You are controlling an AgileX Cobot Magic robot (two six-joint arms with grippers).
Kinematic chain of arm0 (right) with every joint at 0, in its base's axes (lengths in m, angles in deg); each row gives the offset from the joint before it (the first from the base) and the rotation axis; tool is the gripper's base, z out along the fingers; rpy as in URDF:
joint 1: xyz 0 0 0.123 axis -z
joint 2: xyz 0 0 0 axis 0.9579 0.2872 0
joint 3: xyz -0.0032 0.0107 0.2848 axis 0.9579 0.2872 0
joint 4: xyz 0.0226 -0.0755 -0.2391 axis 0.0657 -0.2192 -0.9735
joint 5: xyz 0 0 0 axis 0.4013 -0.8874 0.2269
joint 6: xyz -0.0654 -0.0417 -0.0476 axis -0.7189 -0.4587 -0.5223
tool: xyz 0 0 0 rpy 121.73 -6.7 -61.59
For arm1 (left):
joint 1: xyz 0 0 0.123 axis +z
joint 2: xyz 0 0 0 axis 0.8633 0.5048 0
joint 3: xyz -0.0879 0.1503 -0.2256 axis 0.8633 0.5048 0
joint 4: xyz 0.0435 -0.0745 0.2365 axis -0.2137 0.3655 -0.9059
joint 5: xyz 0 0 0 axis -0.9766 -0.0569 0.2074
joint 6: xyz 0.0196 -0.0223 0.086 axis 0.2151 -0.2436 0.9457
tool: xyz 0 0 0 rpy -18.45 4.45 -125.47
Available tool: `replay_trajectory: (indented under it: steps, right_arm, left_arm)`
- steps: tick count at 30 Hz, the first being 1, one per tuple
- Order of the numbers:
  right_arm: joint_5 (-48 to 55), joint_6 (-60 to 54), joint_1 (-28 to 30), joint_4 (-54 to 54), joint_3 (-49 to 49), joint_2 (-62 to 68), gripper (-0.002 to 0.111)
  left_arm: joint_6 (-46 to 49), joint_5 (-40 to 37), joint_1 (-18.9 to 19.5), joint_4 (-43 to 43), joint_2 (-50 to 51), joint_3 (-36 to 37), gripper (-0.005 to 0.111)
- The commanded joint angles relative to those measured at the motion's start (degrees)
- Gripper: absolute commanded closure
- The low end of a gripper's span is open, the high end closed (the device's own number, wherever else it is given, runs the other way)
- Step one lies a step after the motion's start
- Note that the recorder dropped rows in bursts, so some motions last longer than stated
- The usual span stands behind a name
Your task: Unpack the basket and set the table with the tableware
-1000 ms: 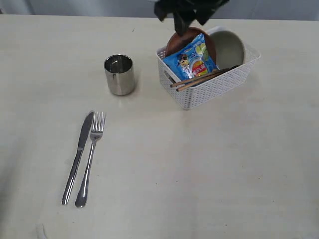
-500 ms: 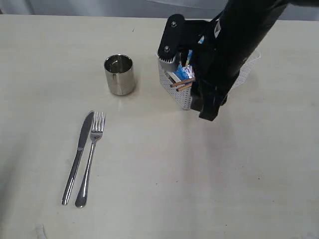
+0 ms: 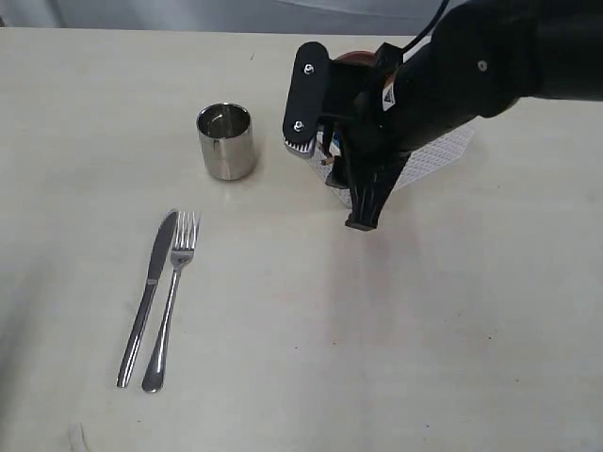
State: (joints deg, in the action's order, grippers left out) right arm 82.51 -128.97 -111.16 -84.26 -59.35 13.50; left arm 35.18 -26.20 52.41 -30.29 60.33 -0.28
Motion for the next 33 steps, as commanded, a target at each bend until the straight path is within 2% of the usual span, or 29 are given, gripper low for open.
replay_trajectory:
  steps: [1,25,28,33]
  right_arm:
    - [-1.26,-1.39,-0.19,-1.59,1.00,0.30,0.058]
    - [-6.82,-1.50,-0.29,-1.59,1.00,4.26,0.059]
    - [-7.10,-1.50,-0.29,-1.87,1.00,4.26,0.070]
    - [-7.10,-1.50,-0.29,-2.84,1.00,4.26,0.098]
  left_arm:
    - [0.07,0.32,-0.39,-0.25,-0.21,0.11,0.107]
    - [-0.04,0.32,-0.39,-0.25,-0.21,0.11,0.107]
    - [-0.04,0.32,-0.39,-0.25,-0.21,0.11,0.107]
    - [-0.04,0.32,-0.39,-0.25,-0.21,0.11,0.107]
